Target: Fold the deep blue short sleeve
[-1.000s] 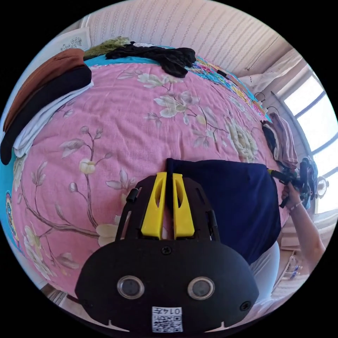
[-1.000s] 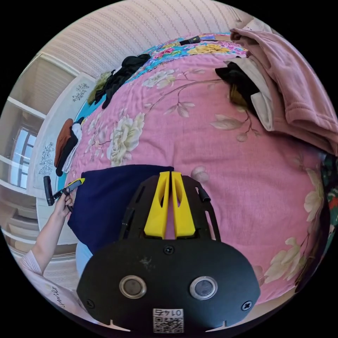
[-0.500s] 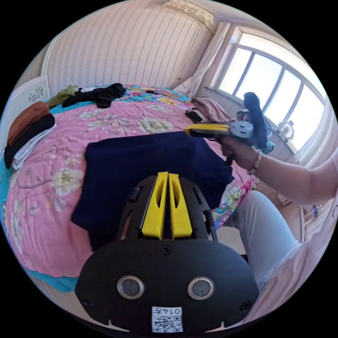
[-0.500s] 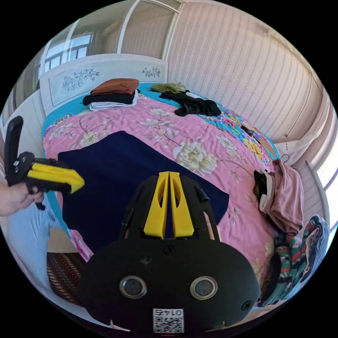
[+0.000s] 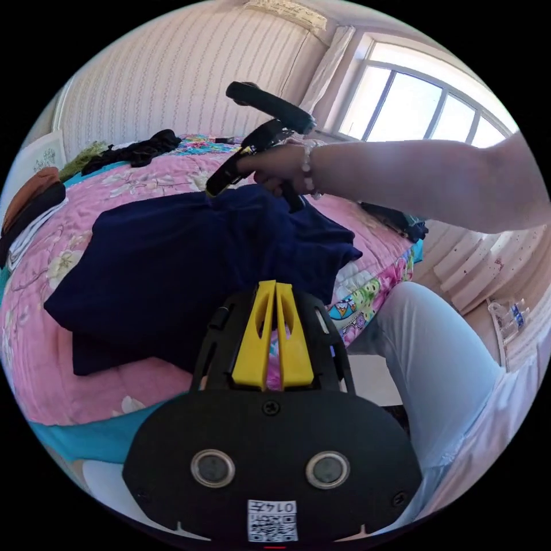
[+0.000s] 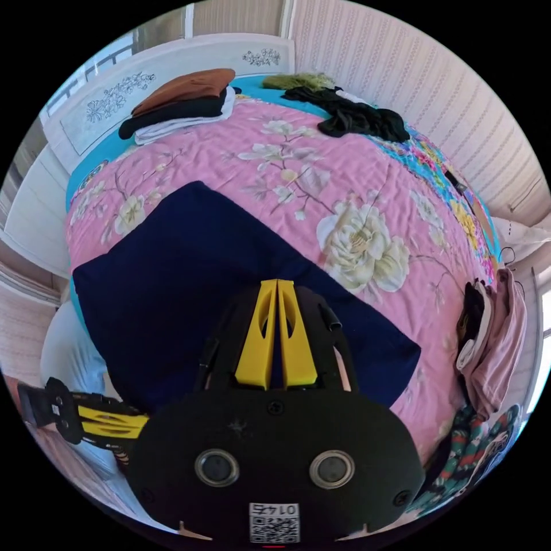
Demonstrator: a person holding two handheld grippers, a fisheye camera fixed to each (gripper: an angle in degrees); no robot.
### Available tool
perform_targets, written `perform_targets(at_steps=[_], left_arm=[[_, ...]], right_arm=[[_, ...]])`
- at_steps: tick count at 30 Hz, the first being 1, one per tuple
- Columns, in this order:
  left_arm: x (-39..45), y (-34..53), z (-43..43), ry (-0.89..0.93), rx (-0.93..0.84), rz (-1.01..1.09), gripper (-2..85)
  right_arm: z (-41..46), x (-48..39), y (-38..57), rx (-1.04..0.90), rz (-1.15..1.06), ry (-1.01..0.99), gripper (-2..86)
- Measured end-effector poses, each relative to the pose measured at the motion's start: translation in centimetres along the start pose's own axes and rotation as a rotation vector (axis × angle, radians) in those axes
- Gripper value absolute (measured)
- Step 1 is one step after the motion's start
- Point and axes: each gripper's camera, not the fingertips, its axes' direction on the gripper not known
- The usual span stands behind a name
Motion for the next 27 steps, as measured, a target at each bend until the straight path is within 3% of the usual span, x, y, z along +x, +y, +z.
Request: perform_targets(at_steps=[2,8,10,12,17,21,27], left_arm=[[0.4,1.2,1.5,0.0,-0.008,0.015,-1.0],[1.1,1.9,1.7,0.075,-0.022,0.033,-0.8],[2.0,2.3,1.0,0.102,0.07,0.07,-0.2],[3.4,2.4,0.9,0.093,0.134,0.144,1.3],[6.5,1.6,4.0,0.123,0.068,0.195,11.6],[9.2,0.8,6.1,0.103,0.044,0.278,12.7],[11.4,-0.8,9.6,0.066,-0.044,0.362,13.8]], right_arm=[[2.8,0.9,-1.3,-0.114,0.034,-0.023,-0.5],[1.9,3.9,-0.8,-0.072,0.083,-0.102,-0.3],[-3.1,7.0,3.5,0.158,0.205,-0.21,-0.1],[-6.2,9.1,8.3,0.241,0.29,-0.225,0.2],[-9.5,11.8,22.2,0.23,0.476,-0.099,4.5],[-8.4,13.6,29.7,0.172,0.672,-0.231,8.8],[-5.5,17.3,31.8,0.199,0.812,-0.504,5.7]])
